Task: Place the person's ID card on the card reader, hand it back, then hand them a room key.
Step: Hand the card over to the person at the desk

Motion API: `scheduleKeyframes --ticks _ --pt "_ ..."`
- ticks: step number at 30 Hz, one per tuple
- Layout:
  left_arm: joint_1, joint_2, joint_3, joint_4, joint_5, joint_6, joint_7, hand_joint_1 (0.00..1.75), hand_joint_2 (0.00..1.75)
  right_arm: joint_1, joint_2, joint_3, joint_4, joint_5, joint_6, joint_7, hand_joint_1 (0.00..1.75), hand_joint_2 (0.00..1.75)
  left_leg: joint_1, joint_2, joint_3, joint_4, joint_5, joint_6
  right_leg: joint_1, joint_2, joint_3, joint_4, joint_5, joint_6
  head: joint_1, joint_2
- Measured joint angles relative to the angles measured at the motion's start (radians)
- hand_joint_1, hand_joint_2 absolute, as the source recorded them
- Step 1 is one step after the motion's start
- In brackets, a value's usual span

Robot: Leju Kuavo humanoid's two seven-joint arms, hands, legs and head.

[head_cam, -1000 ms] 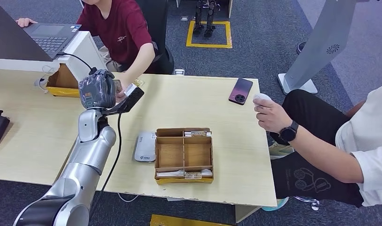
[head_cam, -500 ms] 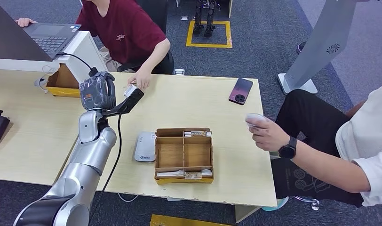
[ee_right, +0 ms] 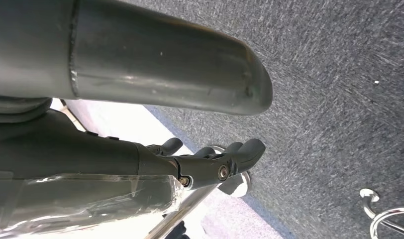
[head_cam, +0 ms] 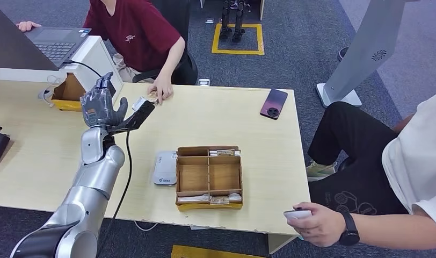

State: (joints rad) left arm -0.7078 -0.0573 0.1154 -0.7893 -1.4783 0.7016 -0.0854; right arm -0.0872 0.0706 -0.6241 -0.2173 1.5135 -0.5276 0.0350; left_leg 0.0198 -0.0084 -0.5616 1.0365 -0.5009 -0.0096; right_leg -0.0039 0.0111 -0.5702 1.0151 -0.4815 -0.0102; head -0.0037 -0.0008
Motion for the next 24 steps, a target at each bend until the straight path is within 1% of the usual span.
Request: scheduleKeyframes --ticks 2,3,5,7,8,9,11,12,14,16,18,20,22,24 --pt "0.004 0.015 0.021 0.000 0.002 0.000 -0.001 0.00 1.75 0.001 0.000 0.000 0.000 0.000 -0.001 -0.002 0.00 0.00 0.000 0.002 0.001 0.000 0.000 0.000 0.000 0.002 0.000 0.000 0.000 0.000 0.000 0.000" --pt "0.009 0.036 0.055 -0.001 0.007 0.000 -0.006 0.00 1.75 0.002 0.000 -0.001 0.000 0.000 -0.001 -0.004 0.00 0.00 0.000 0.004 0.001 -0.001 0.000 0.000 0.000 0.003 0.000 0.001 0.000 0.000 0.000 0.000" --pt "0.039 0.109 0.209 -0.001 0.048 0.000 -0.066 0.00 1.75 0.013 -0.002 -0.007 0.000 -0.001 -0.004 -0.012 0.00 0.00 0.000 0.007 0.002 -0.002 0.000 -0.001 0.000 0.007 -0.003 0.001 0.000 -0.001 -0.001 0.000" --pt "0.086 0.189 0.401 -0.001 0.092 0.000 -0.141 0.00 1.75 0.023 -0.006 -0.018 0.000 -0.002 -0.008 -0.020 0.00 0.00 0.000 0.007 0.001 -0.002 0.000 -0.002 0.000 0.007 -0.005 0.002 -0.001 -0.001 -0.002 0.000" --pt "0.103 0.211 0.457 0.000 0.095 0.000 -0.155 0.00 1.75 0.025 -0.007 -0.022 0.000 -0.002 -0.010 -0.021 0.00 0.00 0.000 0.006 0.000 -0.002 0.000 -0.002 0.000 0.006 -0.005 0.002 -0.001 -0.002 -0.002 0.000" --pt "0.113 0.225 0.494 -0.001 0.088 0.000 -0.155 0.00 1.75 0.025 -0.007 -0.025 0.000 -0.002 -0.011 -0.022 0.00 0.00 0.000 0.005 0.000 -0.002 0.001 -0.002 0.000 0.005 -0.005 0.002 0.000 -0.002 -0.001 0.000" --pt "0.129 0.232 0.532 -0.007 0.072 0.000 -0.166 0.00 1.75 0.024 -0.007 -0.028 0.000 -0.002 -0.011 -0.024 0.00 0.00 0.000 0.005 0.000 -0.002 0.001 -0.002 0.000 0.005 -0.004 0.002 0.000 -0.002 -0.001 0.000" --pt "0.141 0.232 0.554 -0.014 0.073 0.000 -0.195 0.00 1.75 0.024 -0.007 -0.030 0.000 -0.003 -0.011 -0.026 0.00 0.00 0.000 0.006 0.000 -0.002 0.000 -0.002 0.000 0.005 -0.004 0.002 0.000 -0.002 -0.001 0.000" --pt "0.174 0.228 0.633 -0.029 0.096 0.001 -0.310 0.00 1.75 0.027 -0.007 -0.035 0.000 -0.003 -0.010 -0.028 0.00 0.00 0.000 0.008 0.001 -0.002 0.000 -0.003 -0.001 0.008 -0.004 0.001 0.000 -0.002 -0.001 0.000" --pt "0.213 0.220 0.751 -0.040 0.117 0.001 -0.451 0.00 1.75 0.031 -0.007 -0.043 0.000 -0.003 -0.007 -0.028 0.00 0.00 0.000 0.010 0.001 -0.002 -0.001 -0.003 -0.001 0.009 -0.004 0.001 0.000 -0.002 -0.001 0.000" --pt "0.261 0.208 0.874 -0.049 0.153 0.001 -0.552 0.00 1.75 0.035 -0.007 -0.052 0.000 -0.003 -0.006 -0.028 0.00 0.00 0.000 0.010 0.002 -0.003 -0.002 -0.004 -0.001 0.011 -0.005 0.001 -0.001 -0.002 -0.001 0.000" --pt "0.322 0.194 0.976 -0.060 0.216 0.001 -0.596 0.00 1.75 0.038 -0.007 -0.060 0.000 -0.003 -0.008 -0.034 0.00 0.00 0.000 0.011 0.001 -0.003 -0.003 -0.004 -0.001 0.011 -0.006 0.001 -0.002 -0.002 -0.001 0.000" --pt "0.388 0.178 1.056 -0.079 0.278 0.001 -0.606 0.00 1.75 0.041 -0.007 -0.070 0.000 -0.004 -0.014 -0.043 0.00 0.00 0.000 0.012 0.001 -0.003 -0.004 -0.004 -0.001 0.012 -0.007 0.001 -0.002 -0.003 -0.001 0.000" --pt "0.450 0.157 1.130 -0.105 0.293 0.001 -0.602 0.00 1.75 0.045 -0.006 -0.082 0.001 -0.005 -0.023 -0.050 0.00 0.00 0.000 0.011 0.001 -0.003 -0.005 -0.003 -0.001 0.011 -0.007 0.001 -0.004 -0.003 -0.001 0.000"
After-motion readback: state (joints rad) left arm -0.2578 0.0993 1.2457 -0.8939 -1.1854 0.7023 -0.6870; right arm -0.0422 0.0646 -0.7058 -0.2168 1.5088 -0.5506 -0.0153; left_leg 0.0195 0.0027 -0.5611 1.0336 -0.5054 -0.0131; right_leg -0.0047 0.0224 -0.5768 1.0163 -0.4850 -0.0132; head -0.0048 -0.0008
